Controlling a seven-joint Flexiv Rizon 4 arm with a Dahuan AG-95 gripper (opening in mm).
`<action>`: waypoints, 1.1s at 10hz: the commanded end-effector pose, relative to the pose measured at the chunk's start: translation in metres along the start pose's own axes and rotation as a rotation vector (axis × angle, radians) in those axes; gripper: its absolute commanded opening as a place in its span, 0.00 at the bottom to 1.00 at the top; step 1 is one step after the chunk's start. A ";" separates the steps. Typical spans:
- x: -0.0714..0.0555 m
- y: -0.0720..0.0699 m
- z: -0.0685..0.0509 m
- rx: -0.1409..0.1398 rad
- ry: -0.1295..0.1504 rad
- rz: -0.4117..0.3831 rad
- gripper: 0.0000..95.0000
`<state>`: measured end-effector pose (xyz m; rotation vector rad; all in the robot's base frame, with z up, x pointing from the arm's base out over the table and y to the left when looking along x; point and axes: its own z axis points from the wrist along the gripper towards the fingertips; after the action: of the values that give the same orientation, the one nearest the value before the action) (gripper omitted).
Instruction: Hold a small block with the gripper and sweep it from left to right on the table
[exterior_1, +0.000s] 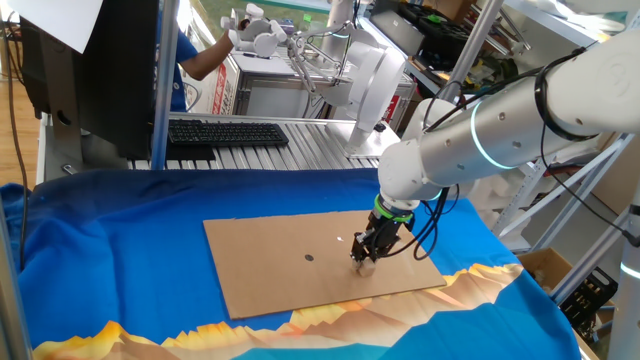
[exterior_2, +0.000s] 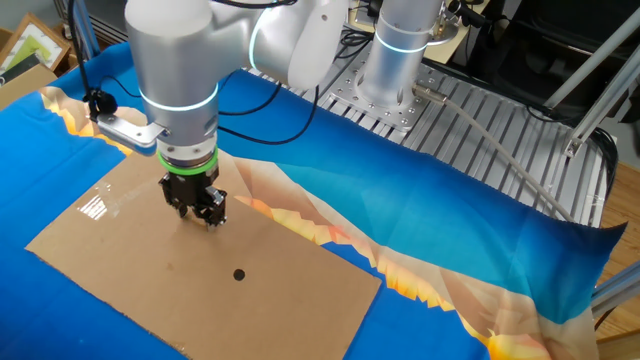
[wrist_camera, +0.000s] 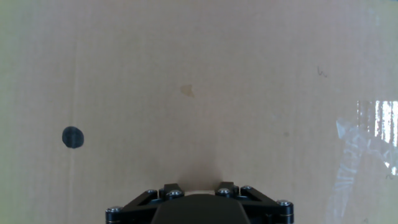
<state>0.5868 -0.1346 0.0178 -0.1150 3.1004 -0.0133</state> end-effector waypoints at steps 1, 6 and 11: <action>0.000 0.000 0.000 -0.002 0.000 -0.004 0.40; 0.001 0.001 0.001 -0.007 0.003 -0.014 0.40; 0.001 0.001 0.000 -0.006 0.006 -0.019 0.20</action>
<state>0.5853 -0.1339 0.0174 -0.1452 3.1056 -0.0024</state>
